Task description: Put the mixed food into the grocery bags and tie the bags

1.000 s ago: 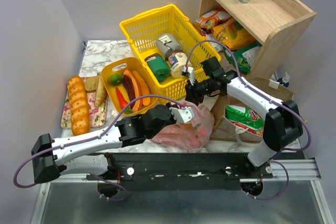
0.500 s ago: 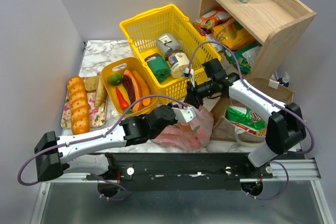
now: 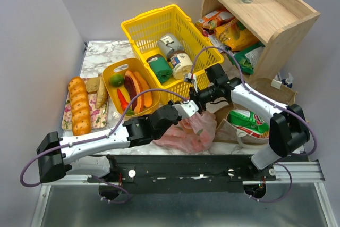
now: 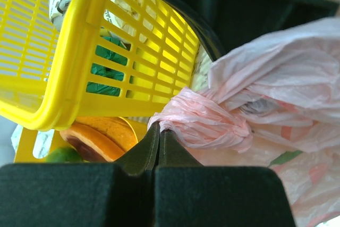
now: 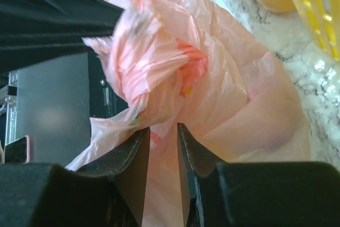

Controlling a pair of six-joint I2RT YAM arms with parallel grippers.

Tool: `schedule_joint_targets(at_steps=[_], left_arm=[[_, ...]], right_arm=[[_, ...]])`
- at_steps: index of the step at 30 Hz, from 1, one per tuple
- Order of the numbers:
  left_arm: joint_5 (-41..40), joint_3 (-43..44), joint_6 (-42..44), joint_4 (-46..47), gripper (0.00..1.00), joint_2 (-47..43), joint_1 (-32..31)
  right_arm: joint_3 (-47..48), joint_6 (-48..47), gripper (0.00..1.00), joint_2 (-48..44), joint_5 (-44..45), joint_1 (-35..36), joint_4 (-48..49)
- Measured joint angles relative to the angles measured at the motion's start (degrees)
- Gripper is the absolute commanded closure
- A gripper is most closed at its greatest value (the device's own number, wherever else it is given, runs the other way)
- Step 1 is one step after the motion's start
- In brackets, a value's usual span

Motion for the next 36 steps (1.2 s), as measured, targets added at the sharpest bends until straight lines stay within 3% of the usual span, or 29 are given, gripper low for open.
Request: schedule_joint_targets(at_steps=[10, 17, 24, 36], left_arm=[[-1.18, -1.33, -2.32, 4.31, 1.00, -0.11, -0.26], [-1.60, -2.67, -3.54, 5.55, 1.00, -0.20, -0.46], [-2.21, -3.61, -5.90, 7.08, 1.00, -0.31, -0.63], [-3.08, -4.26, -10.56, 10.14, 1.00, -0.48, -1.11]], right_arm=[[-2.67, 0.61, 0.69, -0.11, 0.04, 0.96, 4.26], [-5.88, 3.26, 0.65, -2.58, -0.66, 1.14, 6.99], [-8.33, 6.95, 0.57, -5.25, -1.07, 1.14, 11.04], [-15.32, 19.67, 0.43, -8.04, -0.70, 1.51, 26.32]])
